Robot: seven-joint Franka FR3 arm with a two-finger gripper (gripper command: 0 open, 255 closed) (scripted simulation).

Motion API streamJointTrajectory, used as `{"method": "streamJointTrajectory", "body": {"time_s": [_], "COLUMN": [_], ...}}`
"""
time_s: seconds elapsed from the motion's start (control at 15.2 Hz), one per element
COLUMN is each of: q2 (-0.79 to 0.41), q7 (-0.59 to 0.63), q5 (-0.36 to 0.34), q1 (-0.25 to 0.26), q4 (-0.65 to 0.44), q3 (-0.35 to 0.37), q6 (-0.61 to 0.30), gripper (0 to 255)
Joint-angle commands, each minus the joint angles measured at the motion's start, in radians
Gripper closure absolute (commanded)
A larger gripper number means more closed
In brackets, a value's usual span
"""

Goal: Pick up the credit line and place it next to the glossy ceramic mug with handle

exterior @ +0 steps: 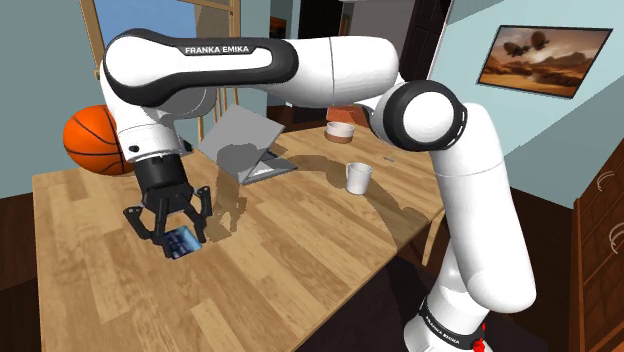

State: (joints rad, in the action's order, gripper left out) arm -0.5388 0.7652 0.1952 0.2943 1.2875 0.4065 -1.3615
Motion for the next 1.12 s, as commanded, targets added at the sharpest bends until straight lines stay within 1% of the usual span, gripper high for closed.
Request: {"method": "streamJointTrajectory", "body": {"time_s": [0.0,0.53,0.79,1.06], "q2": [-0.004,-0.017,0.115,0.219], "q7": [0.008,0.043,-0.056,-0.155], "q5": [0.0,0.005,0.018,0.019], "q1": [0.002,0.011,-0.078,-0.153], "q4": [-0.033,-0.155,0.033,0.17], "q3": [0.001,0.007,-0.009,-0.034], "q6": [0.029,0.132,0.1,0.09], "gripper": [255,255,255,255]}}
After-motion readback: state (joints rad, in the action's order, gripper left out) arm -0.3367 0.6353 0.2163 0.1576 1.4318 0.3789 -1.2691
